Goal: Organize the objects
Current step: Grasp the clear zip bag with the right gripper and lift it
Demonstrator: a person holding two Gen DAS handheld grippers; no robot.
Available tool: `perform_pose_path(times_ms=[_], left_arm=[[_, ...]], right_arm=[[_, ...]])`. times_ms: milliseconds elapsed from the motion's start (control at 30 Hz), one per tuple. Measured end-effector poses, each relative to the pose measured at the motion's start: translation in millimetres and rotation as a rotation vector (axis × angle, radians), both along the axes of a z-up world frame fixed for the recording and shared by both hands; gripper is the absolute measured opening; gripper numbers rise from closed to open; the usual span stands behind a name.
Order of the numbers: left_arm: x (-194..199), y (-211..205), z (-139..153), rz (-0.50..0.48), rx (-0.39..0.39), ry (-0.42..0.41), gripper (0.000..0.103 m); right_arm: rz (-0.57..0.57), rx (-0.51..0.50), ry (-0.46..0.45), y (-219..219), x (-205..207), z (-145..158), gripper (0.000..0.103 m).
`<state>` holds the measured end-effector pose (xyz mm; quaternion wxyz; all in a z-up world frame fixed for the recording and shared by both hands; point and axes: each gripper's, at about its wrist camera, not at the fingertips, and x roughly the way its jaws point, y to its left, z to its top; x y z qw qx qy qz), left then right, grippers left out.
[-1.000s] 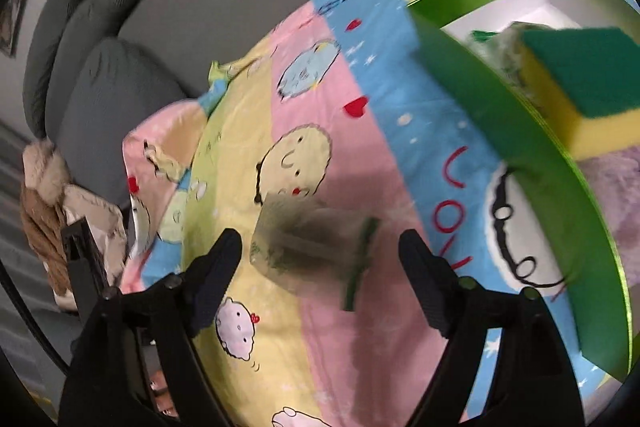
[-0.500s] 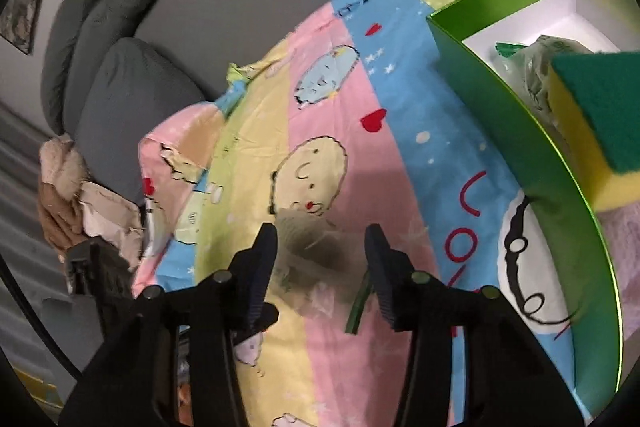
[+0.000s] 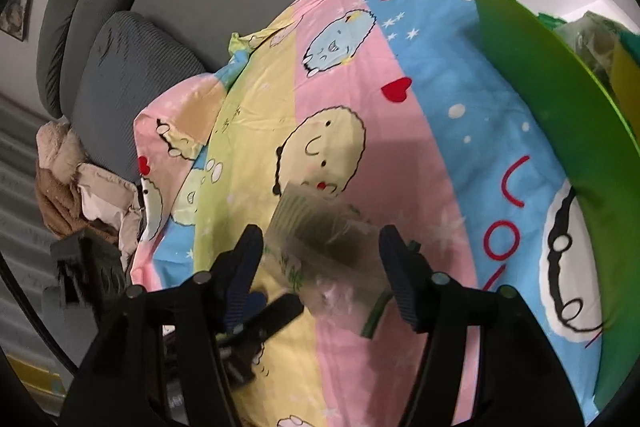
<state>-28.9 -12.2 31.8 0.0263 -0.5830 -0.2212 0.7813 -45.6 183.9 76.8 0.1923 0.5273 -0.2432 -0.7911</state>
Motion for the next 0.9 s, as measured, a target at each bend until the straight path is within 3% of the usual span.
perform_pose_path(times_ms=[200, 367, 600, 900], left_arm=[[0.2, -15.9, -1.4, 0.053, -0.039, 0.001, 0.064], [3.3, -28.1, 2.3, 0.09, -0.022, 0.018, 0.064], [3.8, -27.7, 6.0, 0.058, 0.139, 0.039, 0.064], [1.1, 1.4, 10.5, -0.013, 0.174, 0.053, 0.064]], right_arm=[[0.046, -0.036, -0.016, -7.3, 14.2, -3.0, 0.061], [0.082, -0.029, 0.009, -16.1, 18.8, 5.1, 0.061], [-0.055, -0.011, 0.073, 3.7, 19.7, 18.3, 0.061], [-0.067, -0.029, 0.032, 5.8, 10.7, 8.8, 0.061]])
